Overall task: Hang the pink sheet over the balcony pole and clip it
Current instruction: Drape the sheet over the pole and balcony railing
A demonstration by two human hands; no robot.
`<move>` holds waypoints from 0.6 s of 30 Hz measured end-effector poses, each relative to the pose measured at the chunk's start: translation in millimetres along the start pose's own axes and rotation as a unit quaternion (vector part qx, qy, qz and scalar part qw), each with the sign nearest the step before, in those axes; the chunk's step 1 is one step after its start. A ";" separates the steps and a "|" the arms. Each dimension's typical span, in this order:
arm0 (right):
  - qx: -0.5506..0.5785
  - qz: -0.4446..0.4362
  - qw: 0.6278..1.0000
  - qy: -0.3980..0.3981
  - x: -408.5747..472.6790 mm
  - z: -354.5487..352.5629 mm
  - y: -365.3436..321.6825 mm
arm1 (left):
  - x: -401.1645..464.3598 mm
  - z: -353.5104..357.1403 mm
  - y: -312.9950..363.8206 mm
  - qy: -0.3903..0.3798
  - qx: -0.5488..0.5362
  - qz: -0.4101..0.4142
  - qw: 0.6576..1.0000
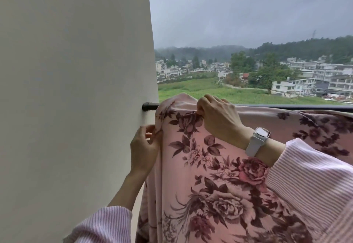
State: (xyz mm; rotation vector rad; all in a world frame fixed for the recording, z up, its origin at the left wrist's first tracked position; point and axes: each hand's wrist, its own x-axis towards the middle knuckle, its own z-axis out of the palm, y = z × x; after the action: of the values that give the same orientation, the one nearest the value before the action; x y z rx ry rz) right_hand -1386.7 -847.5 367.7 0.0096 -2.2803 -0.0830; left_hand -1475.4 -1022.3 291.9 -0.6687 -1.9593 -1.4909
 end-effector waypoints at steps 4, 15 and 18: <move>0.007 0.021 1.000 0.005 2.9 -5.5 -1.6 | 11.1 -14.6 0.8 0.048 0.063 0.037 0.996; -0.013 0.120 0.981 0.154 99.2 -59.7 54.7 | 159.6 25.0 110.6 0.128 0.171 0.254 0.943; -0.035 0.121 0.971 0.202 125.5 -71.3 81.3 | 191.5 43.6 134.9 0.133 0.198 0.261 0.936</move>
State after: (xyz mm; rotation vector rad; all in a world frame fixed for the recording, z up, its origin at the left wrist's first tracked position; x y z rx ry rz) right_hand -1413.0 -774.9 514.2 -0.2649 -1.8544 -0.0305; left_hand -1523.2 -938.3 509.6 -0.6923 -1.6324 -0.7887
